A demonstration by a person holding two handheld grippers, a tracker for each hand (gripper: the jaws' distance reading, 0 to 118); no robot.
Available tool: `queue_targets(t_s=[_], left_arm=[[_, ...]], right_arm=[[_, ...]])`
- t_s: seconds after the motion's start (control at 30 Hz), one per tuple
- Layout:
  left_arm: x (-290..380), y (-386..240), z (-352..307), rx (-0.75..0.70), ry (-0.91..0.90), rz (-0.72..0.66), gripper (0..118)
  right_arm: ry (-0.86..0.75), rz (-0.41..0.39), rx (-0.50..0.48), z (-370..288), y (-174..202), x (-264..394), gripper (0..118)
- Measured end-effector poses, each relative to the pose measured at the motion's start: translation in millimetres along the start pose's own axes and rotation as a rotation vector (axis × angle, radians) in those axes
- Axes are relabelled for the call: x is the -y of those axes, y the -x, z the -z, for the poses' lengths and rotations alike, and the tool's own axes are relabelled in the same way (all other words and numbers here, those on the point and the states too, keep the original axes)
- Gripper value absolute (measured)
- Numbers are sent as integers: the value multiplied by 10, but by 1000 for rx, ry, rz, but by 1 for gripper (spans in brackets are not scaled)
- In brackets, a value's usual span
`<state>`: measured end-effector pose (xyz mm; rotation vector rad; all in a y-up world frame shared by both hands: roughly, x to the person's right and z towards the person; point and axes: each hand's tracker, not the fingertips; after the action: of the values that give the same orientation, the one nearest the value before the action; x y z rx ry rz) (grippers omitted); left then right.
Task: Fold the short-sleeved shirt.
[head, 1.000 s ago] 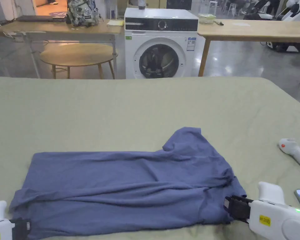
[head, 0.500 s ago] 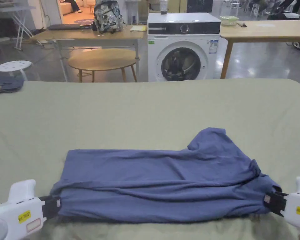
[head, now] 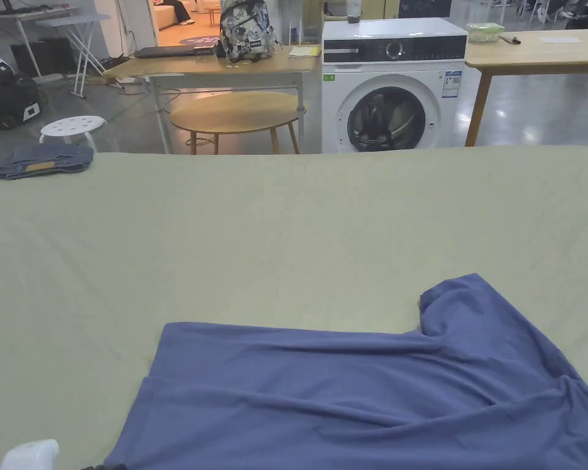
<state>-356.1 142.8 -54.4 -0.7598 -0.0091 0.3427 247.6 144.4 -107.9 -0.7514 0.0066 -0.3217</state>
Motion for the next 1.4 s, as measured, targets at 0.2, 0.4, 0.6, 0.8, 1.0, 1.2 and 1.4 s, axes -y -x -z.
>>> queue_targets(t_s=[0.2,0.4,0.6,0.8,1.0,1.2,1.4], left_arm=[[21,82,-114,-34,-36,17,44],[-255,-218,-542,-14,-216,86,44],[-439,-664,-664,68,-343,160,43],[-394,-877,-349,83,-266,192,0],[-608,-912,-143,40,-217,240,0],[-1464,-588,548,39,-30,111,48],[-2047,-336,1867,-60,124,52,49]], right_arm=[[9,-120,95,19,-16,109,39],[-146,-252,59,-219,175,-110,43],[-186,-275,-73,-253,578,-345,43],[-149,-281,-130,-48,818,-295,0],[-119,-298,-140,110,927,-304,0],[-121,-276,-169,215,838,-358,0],[-63,-211,-149,397,637,-402,0]])
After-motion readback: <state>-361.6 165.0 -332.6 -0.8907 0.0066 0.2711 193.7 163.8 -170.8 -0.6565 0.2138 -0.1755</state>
